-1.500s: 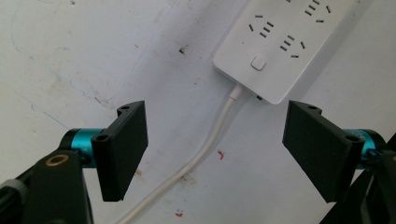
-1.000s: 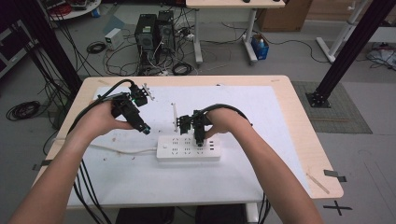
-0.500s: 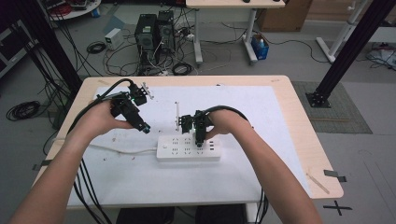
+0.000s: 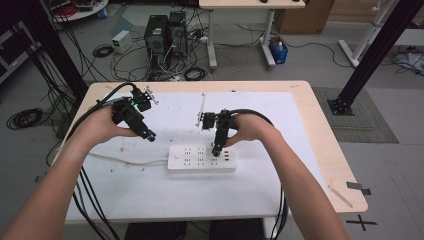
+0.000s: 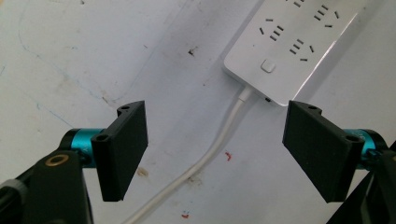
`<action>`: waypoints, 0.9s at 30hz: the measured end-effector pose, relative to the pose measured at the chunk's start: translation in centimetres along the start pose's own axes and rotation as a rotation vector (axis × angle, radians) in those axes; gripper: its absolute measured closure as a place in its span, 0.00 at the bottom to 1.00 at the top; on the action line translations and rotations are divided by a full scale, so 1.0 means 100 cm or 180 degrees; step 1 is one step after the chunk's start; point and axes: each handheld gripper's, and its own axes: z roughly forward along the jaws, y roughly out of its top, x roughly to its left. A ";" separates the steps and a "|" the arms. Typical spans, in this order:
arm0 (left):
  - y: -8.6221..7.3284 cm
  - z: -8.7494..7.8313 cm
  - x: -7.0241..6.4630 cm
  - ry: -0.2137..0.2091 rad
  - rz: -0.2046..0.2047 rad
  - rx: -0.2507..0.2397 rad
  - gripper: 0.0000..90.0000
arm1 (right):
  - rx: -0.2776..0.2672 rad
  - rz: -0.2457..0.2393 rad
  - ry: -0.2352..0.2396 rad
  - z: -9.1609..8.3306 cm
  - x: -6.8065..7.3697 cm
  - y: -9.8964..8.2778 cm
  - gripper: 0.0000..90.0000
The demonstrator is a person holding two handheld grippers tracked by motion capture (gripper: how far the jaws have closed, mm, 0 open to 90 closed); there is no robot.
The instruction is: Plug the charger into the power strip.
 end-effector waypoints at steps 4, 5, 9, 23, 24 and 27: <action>0.000 0.002 0.002 0.0042 -0.0046 0.0016 0.25 | -0.0276 0.0450 0.0010 -0.030 -0.005 -0.019 0.24; 0.000 0.002 0.002 0.0049 -0.0060 0.0011 0.25 | -0.0302 0.0633 -0.0036 -0.036 -0.007 -0.025 0.20; -0.001 0.001 0.004 0.0123 -0.0146 -0.0043 0.25 | -0.0339 0.1304 -0.0352 -0.056 -0.016 -0.054 0.19; -0.006 0.005 0.013 0.0168 -0.0305 0.0005 0.25 | -0.0703 0.2688 -0.0821 -0.092 -0.028 -0.130 0.19; -0.006 0.006 0.014 0.0146 -0.0291 0.0013 0.25 | -0.0715 0.2675 -0.0814 -0.092 -0.028 -0.130 0.19; -0.006 0.007 0.013 0.0154 -0.0311 0.0015 0.25 | -0.0692 0.2703 -0.0828 -0.092 -0.029 -0.130 0.19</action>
